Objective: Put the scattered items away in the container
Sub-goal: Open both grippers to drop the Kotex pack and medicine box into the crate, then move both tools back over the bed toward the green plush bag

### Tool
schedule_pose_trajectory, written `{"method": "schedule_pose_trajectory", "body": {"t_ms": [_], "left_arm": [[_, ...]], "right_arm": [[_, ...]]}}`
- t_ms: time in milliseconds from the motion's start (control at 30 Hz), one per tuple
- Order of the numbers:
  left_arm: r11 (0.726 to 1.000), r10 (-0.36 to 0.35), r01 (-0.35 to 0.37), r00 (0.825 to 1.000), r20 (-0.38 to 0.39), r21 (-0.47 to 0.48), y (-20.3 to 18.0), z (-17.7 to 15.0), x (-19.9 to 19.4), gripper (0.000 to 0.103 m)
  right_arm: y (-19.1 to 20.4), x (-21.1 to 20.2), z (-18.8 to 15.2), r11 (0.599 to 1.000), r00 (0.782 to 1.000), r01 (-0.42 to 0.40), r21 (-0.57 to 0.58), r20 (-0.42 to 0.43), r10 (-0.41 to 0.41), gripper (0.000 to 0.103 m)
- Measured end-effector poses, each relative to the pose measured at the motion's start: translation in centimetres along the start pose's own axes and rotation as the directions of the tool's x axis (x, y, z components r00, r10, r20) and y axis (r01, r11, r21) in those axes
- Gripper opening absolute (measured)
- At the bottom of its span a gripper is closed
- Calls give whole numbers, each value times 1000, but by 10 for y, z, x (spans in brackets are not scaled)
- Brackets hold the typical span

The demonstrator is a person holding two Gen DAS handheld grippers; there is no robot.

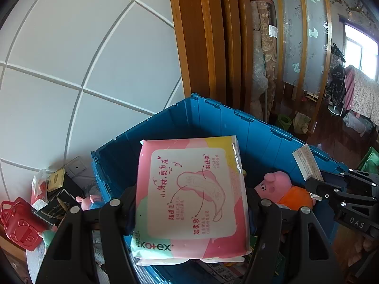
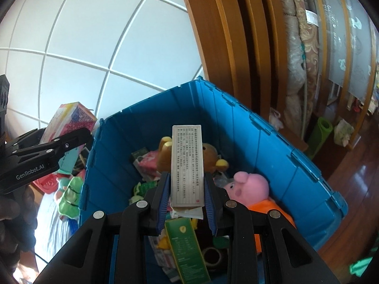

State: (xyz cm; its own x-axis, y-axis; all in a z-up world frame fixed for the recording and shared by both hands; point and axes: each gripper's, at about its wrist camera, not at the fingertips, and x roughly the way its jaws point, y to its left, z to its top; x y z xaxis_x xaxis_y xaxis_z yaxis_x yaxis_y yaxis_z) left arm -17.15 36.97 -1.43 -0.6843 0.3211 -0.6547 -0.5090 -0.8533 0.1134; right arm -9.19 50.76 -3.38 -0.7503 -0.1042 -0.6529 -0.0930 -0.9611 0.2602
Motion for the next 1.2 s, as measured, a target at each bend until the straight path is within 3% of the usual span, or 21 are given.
{"method": "schedule_pose_trajectory", "body": {"t_ms": [367,433,467,500,533,867,1200], "left_arm": [[1000,-21,21,1000,-12,-18,0,5,16,66],[999,-31,31,999,11,-42,3,8,14,72],[998,-28,28,1000,13,-48,4,9,13,79],[998,-25,26,1000,14,-59,6,11,13,98],[997,-29,31,999,24,-74,9,11,11,103],[994,-47,50,998,35,-92,21,3,1,103],[994,-35,37,999,29,-101,36,-17,-13,103]], "right_arm": [[-6,7,3,1000,1000,3,1,-8,-3,27],[-8,6,4,1000,1000,5,7,1,-5,28],[-9,6,5,1000,1000,8,11,9,-8,47],[-10,6,6,1000,1000,8,14,16,-8,95],[-10,4,7,1000,1000,6,18,30,-7,100],[-11,5,8,1000,999,5,16,35,-5,102],[23,1,4,999,999,-25,-22,25,26,102]]}}
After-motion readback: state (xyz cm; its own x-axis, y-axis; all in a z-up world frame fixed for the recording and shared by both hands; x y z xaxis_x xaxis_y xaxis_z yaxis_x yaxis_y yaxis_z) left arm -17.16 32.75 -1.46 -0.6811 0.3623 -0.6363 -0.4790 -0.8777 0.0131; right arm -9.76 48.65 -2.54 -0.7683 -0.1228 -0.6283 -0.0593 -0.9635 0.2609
